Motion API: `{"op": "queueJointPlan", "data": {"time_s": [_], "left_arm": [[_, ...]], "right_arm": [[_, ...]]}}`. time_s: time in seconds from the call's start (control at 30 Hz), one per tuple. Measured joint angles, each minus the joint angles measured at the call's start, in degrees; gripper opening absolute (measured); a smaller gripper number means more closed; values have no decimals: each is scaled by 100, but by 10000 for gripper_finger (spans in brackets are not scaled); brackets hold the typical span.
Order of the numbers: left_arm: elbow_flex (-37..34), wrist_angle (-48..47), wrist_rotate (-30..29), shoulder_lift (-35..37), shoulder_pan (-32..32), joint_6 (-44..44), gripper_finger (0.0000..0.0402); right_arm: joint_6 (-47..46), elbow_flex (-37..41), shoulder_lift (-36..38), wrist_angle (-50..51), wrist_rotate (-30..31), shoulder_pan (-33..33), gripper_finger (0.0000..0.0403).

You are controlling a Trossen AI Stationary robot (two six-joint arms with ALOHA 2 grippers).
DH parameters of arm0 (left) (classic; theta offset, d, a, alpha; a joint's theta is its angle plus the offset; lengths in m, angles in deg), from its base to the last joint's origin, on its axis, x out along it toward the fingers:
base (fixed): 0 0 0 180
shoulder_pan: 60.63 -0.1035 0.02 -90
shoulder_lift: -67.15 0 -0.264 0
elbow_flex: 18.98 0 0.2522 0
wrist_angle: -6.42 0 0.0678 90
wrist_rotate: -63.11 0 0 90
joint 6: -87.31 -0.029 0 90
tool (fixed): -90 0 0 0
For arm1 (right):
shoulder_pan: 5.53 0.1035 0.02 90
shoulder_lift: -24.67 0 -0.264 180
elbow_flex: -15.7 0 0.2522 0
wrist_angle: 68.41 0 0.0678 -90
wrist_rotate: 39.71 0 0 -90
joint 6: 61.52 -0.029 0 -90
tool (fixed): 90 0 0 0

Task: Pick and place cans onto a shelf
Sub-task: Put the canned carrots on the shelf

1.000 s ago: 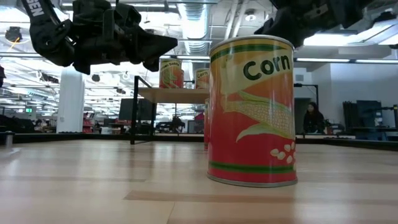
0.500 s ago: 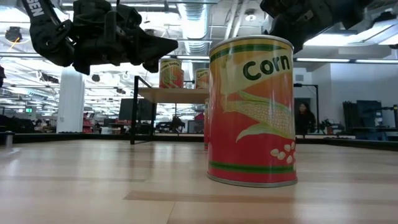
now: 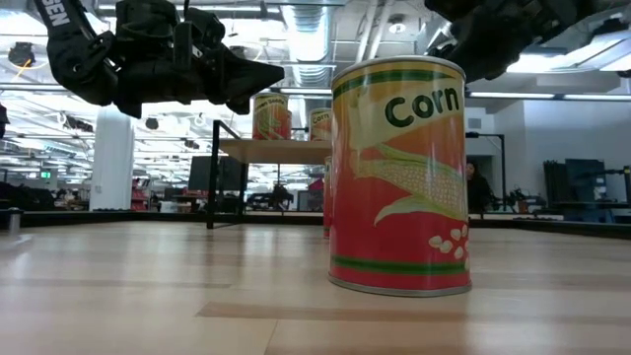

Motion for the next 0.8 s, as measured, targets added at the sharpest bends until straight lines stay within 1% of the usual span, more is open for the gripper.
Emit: {"op": "queueJointPlan", "data": {"time_s": [0.17,0.33,0.47,0.6,0.7,0.8], "left_arm": [[0,-6,-2,0,0,-81,0],[2,-2,-4,0,0,-92,0],[4,-18,-4,0,0,-101,0],[2,-49,-2,0,0,-102,0],[2,-73,-4,-2,0,-100,0],[2,-130,-2,-2,0,-100,0]], "right_arm": [[312,5,-243,54,27,185,211],[801,-11,-705,-403,277,262,203],[1254,-254,-1087,-561,308,254,200],[1504,-479,-1421,-523,303,152,198],[1632,-573,-1613,-574,294,73,188],[1647,-603,-1750,-541,273,2,169]]}}
